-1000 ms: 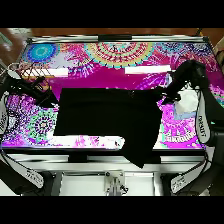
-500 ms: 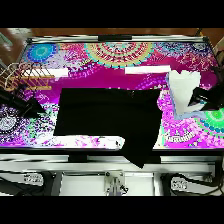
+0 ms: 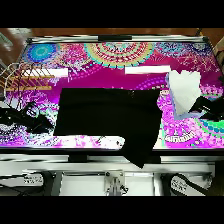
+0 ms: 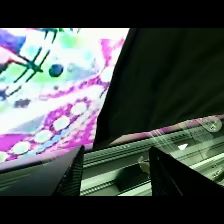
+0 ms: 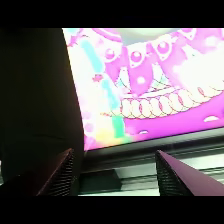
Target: Fold the shirts.
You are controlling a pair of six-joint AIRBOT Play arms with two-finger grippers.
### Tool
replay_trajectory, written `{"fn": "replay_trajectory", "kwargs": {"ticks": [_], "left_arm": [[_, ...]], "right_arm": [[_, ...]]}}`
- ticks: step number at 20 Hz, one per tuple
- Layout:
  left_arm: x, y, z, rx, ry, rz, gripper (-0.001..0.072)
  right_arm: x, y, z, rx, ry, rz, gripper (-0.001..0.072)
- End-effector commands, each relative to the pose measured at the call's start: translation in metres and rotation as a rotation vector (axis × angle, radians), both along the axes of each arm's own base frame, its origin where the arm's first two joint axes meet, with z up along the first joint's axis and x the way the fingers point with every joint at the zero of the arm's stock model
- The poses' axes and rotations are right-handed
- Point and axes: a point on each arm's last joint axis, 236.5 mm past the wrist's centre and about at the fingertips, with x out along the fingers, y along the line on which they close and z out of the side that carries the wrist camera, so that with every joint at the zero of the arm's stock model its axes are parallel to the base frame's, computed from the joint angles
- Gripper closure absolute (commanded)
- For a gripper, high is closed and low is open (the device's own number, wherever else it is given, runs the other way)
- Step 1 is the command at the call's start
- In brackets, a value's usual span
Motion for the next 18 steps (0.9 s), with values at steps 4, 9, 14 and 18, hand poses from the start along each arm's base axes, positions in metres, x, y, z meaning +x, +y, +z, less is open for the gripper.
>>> {"fn": "replay_trajectory", "kwargs": {"ticks": [4, 9, 14, 18], "left_arm": [[-0.002, -0.010, -0.012, 0.012, -0.008, -0.018, 0.0216], [0.003, -0.029, -0.026, 0.019, -0.031, -0.001, 0.0216], [0.003, -0.041, -0.033, 0.018, -0.010, 0.021, 0.0547], [-0.008, -0.047, -0.028, -0.017, 0.004, -0.036, 0.0675]], "right_arm": [[0.007, 0.003, -0.001, 0.015, -0.034, -0.012, 0.0081], [0.008, 0.005, 0.000, 0.027, -0.040, -0.012, 0.0080], [0.002, -0.002, -0.003, -0.005, -0.015, -0.009, 0.0080], [-0.034, 0.018, -0.028, 0.072, 0.108, 0.046, 0.0081]]}}
